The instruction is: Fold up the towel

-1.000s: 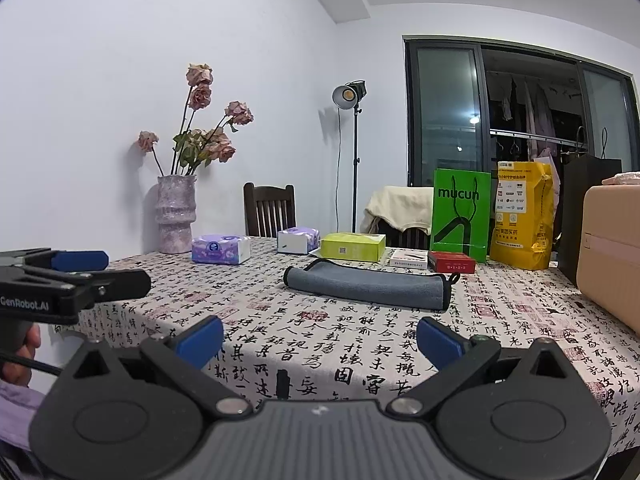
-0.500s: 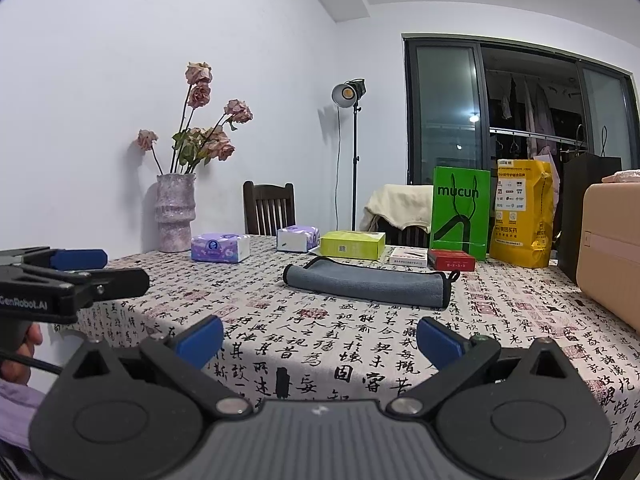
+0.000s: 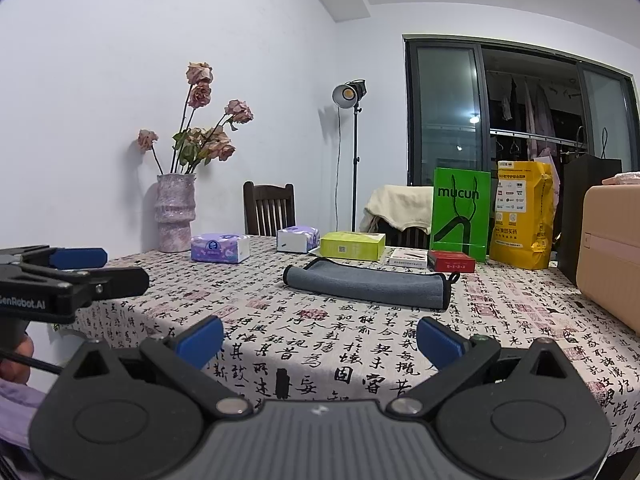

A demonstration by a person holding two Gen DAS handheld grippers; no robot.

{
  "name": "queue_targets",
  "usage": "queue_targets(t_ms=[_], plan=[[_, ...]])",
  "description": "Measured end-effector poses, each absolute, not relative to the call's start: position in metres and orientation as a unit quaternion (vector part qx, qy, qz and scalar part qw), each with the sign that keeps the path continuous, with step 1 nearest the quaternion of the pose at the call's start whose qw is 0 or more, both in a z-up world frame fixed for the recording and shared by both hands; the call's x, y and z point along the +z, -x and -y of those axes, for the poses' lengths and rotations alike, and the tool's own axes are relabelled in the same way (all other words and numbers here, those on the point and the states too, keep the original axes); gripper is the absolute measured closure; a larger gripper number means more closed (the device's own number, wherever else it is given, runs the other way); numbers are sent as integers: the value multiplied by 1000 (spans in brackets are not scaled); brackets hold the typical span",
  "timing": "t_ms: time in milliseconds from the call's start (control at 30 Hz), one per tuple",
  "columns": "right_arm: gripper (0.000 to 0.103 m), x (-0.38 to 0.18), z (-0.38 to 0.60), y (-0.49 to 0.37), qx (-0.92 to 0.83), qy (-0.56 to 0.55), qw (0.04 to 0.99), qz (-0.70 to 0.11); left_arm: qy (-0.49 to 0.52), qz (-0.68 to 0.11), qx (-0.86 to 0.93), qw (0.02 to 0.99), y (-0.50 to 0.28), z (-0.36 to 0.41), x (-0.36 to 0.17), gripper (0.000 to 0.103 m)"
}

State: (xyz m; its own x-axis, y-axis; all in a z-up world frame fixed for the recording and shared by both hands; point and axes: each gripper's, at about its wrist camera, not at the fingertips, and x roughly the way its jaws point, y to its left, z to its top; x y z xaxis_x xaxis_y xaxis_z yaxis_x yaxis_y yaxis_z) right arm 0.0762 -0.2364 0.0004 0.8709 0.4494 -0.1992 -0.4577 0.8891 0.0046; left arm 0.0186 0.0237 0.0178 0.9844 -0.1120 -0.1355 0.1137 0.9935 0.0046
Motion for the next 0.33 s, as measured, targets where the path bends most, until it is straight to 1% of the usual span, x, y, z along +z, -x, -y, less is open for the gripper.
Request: queue_targets(t_ms=[333], plan=[[0, 1, 236, -76, 235, 22, 967, -98, -2, -68, -53, 996, -19, -26, 18, 0]])
